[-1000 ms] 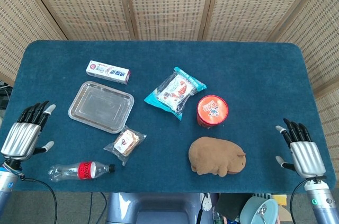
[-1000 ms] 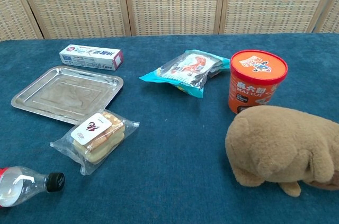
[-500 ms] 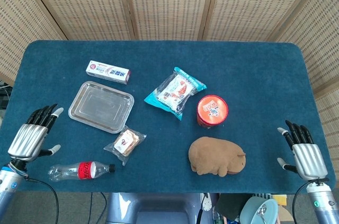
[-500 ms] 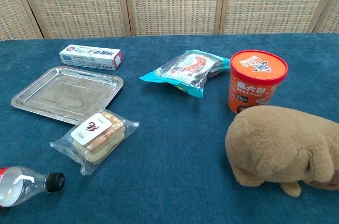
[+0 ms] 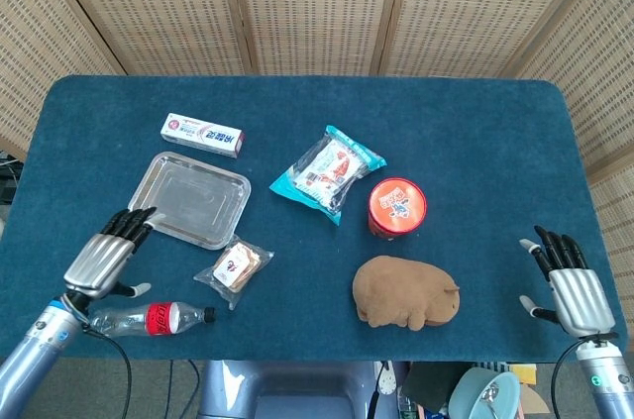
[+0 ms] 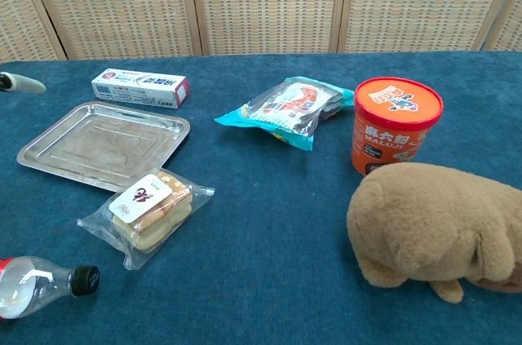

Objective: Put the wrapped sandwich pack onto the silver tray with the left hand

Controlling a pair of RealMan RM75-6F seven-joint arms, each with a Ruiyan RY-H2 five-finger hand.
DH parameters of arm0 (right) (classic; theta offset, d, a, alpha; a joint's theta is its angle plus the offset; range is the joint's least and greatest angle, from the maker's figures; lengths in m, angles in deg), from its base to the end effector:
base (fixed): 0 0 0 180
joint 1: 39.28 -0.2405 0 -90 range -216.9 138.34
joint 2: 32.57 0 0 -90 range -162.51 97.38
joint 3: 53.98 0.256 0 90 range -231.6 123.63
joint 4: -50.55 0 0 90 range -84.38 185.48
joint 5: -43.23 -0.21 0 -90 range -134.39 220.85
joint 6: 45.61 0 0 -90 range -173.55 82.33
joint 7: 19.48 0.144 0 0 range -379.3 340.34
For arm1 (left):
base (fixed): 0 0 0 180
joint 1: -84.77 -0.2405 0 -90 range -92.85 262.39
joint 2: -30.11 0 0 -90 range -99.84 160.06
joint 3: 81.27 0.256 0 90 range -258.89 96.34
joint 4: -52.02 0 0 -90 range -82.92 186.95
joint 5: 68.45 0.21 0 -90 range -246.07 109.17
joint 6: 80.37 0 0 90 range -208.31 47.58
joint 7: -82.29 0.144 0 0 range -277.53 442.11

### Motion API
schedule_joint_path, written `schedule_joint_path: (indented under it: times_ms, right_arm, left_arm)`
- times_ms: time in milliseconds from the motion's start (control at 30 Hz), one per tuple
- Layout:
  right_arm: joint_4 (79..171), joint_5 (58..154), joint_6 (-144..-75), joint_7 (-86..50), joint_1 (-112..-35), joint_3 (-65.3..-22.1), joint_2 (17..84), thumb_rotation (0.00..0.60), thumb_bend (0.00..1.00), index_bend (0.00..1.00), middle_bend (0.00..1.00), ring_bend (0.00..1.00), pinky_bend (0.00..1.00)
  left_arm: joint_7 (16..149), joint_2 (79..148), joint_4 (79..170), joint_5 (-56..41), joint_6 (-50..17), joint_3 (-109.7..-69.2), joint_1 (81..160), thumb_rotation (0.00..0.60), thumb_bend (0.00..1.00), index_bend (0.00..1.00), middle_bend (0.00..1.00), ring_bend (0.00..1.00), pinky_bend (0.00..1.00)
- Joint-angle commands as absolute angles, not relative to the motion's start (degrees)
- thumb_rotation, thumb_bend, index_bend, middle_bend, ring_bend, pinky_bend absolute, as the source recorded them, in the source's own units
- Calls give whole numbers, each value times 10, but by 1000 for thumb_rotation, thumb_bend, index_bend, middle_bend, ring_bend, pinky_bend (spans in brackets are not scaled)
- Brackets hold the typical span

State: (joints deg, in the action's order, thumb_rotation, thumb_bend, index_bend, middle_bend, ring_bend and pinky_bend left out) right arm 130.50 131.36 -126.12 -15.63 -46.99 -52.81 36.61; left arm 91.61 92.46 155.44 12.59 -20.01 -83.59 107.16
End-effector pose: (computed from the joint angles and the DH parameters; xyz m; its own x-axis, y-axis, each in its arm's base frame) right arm -0.3392 -0.1939 0.1360 0.4589 -0.0813 0.8848 -0.8880 -0.0740 0.4538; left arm -0.2375 0.2436 0.0961 0.4586 0.3219 0.8283 0.8810 -0.2864 -0.3765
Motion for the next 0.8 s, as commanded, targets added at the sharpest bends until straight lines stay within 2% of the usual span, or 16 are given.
schedule_joint_path:
  times_ms: [33,267,800]
  right_arm:
    - [1302,1316,-1265,-151,-469,-528,365,600,222,129,0,0,0]
    - [1294,1319,-1273,-140,-466,-528,363,600,222,129,0,0,0]
    - [1286,1315,-1277,-132,-457,-531,362,600,221,129,0,0,0]
  left_arm:
    - [902,944,1546,124,-221,-838,1088,600,156,0,0,0,0]
    - [836,1002,1498,134,-288,-842,1138,600,155,0,0,0,0]
    - [762,1080,1408,133,-358,-845,1202,600,149,0,0,0,0]
